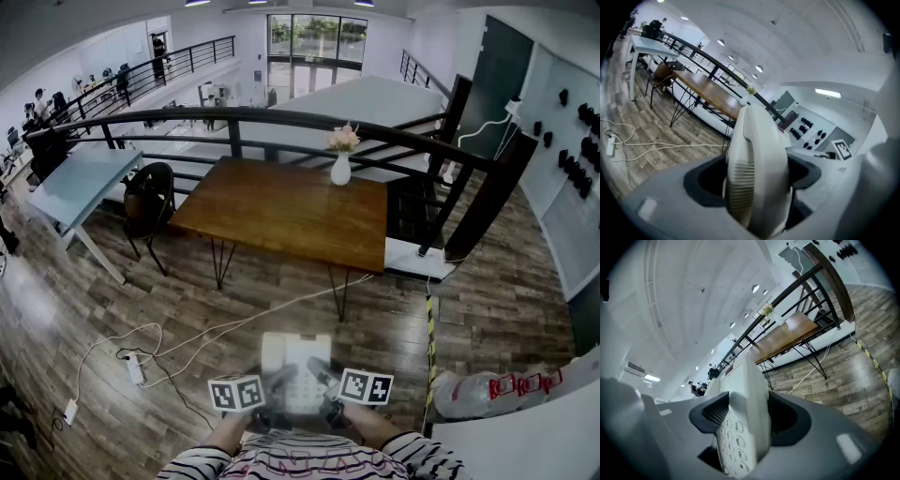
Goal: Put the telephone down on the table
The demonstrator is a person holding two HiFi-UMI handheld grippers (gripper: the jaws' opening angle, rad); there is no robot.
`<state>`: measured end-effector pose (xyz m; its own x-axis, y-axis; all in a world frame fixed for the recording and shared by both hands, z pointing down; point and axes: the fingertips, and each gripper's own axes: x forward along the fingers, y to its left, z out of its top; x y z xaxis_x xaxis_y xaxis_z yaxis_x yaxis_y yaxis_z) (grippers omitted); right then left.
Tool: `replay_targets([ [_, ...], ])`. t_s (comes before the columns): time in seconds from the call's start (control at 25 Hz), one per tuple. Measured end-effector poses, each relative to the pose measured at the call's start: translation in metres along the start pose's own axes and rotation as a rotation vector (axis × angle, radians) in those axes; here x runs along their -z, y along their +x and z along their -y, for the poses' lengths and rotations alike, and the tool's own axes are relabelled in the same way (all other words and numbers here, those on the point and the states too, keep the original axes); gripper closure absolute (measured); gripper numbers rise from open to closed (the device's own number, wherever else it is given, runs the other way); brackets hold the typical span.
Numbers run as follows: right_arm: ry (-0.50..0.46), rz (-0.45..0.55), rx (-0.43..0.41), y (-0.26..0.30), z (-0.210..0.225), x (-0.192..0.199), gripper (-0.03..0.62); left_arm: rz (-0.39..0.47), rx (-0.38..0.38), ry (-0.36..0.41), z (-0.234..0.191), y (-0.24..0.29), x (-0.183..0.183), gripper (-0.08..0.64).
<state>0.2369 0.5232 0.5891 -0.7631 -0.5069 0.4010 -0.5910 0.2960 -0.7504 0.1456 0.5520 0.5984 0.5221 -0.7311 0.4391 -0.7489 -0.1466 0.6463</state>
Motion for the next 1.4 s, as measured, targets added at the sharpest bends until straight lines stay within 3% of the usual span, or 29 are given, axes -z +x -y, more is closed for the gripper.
replay_targets([
  [0.44, -0.022, -0.002, -0.037, -0.020, -0.008, 0.008, 0.328, 0.035, -0.006, 0.005, 0.023, -0.016, 0.007, 0.186],
  [0.72, -0.036, 0.006, -0.011, 0.016, -0.008, -0.013, 0.328, 0.025, -0.001, -0.027, -0.004, 0.001, -0.018, 0.186],
  [1.4, 0.043, 0.088, 0.029, 0.206, -0.059, -0.106, 0.327, -0.067, 0.022, 0.057, -0.143, 0.037, -0.199, 0.186],
])
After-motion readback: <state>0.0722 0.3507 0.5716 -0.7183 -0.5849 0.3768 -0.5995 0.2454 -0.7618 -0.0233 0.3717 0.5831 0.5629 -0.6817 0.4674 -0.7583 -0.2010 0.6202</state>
